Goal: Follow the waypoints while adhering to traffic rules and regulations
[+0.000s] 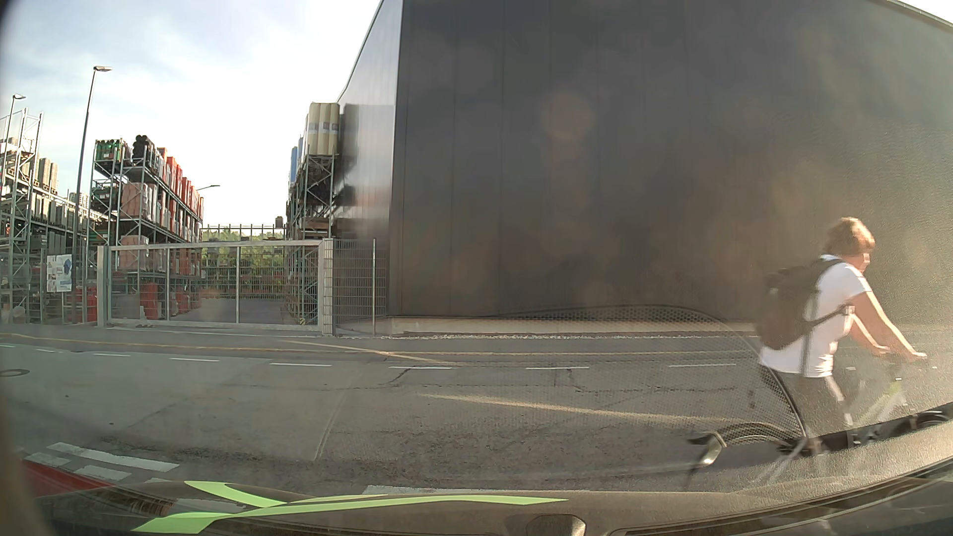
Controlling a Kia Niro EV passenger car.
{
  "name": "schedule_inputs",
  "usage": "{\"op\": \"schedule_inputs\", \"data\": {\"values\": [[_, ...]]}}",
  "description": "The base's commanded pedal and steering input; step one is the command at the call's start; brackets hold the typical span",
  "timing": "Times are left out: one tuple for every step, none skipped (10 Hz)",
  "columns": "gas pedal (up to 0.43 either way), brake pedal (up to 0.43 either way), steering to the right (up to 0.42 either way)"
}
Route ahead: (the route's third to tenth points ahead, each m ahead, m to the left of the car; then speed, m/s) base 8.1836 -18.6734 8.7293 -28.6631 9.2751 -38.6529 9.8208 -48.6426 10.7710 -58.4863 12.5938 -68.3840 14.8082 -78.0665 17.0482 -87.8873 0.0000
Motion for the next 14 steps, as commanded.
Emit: {"op": "schedule_inputs", "data": {"values": [[0.000,0.537,0.448],[0.000,0.537,0.448],[0.000,0.537,0.448],[0.000,0.537,0.448],[0.000,0.537,0.448],[0.000,0.537,0.448],[0.000,0.537,0.448],[0.000,0.537,0.448],[0.000,0.537,0.448],[0.000,0.537,0.448],[0.000,0.537,0.448],[0.000,0.537,0.448],[0.000,0.537,0.448],[0.000,0.537,0.448]]}}
